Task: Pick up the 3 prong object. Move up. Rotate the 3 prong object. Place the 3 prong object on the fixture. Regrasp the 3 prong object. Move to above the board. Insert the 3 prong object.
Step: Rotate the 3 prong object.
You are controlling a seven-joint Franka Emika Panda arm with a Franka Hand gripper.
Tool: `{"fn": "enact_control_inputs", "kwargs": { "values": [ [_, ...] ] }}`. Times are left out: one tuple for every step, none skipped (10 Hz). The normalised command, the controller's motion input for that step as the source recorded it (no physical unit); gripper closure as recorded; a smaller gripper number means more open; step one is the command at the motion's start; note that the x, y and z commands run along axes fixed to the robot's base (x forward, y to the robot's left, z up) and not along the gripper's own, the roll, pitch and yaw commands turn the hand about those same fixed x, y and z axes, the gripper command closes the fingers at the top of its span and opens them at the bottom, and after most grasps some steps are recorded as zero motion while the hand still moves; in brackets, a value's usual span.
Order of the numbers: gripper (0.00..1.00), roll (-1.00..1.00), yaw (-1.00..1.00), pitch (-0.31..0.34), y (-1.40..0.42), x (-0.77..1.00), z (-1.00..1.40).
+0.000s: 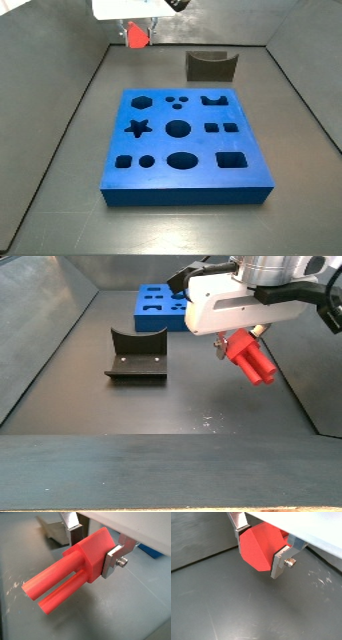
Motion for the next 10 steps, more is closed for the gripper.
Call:
{"fn": "enact_control_inputs", "kwargs": {
  "values": [
    [1.0, 0.01, -0.99, -0.082, 0.02, -0.02, 0.03],
    [1.0, 0.01, -0.75, -0.081, 0.02, -0.02, 0.03],
    [1.0, 0.01, -0.58, -0.081, 0.02, -0.02, 0.03],
    [1.0, 0.01, -0.34, -0.078, 0.02, -0.02, 0.03],
    [1.0, 0.01, -0.22, -0.077, 0.02, -0.02, 0.02],
    [1.0, 0.0, 0.0, 0.0, 0.0, 0.0, -1.0],
    [1.0, 0.0, 0.02, -0.009, 0.0, 0.01, -1.0],
    [1.0, -0.02, 0.02, -0.028, 0.0, 0.04, -0.93],
    [1.0, -0.03, 0.02, -0.034, 0.0, 0.05, -0.86],
    [1.0, -0.05, 0.02, -0.046, 0.01, 0.05, -0.74]
  ]
}}
